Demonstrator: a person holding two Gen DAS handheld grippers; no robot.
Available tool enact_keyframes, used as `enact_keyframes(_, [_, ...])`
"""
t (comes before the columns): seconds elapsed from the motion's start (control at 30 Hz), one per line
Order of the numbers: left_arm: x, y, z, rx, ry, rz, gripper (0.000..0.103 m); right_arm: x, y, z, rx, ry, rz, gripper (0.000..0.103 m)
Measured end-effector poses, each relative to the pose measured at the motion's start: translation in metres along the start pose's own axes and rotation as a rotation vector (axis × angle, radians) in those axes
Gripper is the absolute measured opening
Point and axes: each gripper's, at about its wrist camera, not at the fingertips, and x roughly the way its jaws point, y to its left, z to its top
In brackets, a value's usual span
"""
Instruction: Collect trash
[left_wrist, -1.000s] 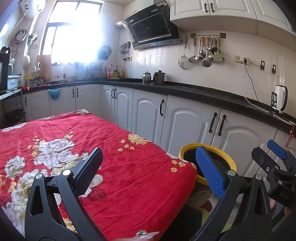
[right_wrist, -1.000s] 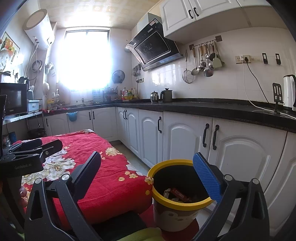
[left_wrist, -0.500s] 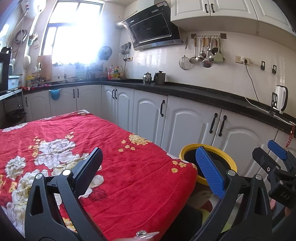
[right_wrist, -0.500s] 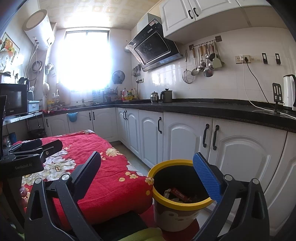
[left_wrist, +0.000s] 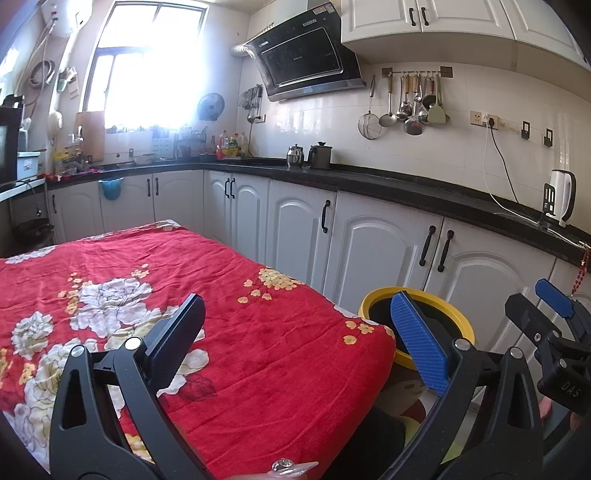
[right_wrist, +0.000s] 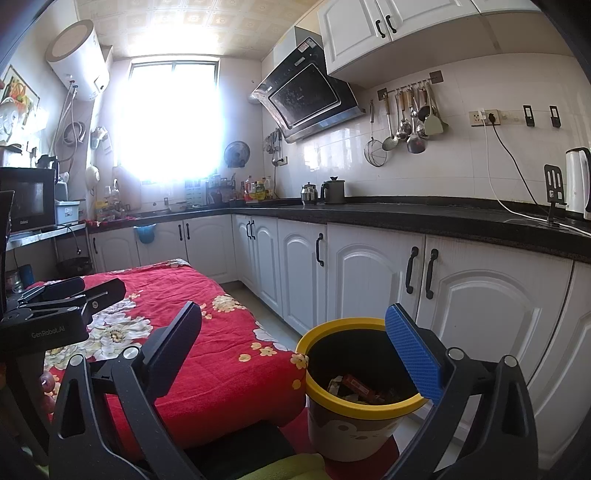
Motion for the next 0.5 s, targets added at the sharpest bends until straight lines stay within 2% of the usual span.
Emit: enact_keyframes(0.5, [0.0007, 0.0007, -0.0001, 0.002, -0.001, 0.003, 0.092, -0.0001, -0.0001, -0.0002, 0.001, 0.0, -0.001, 0.097])
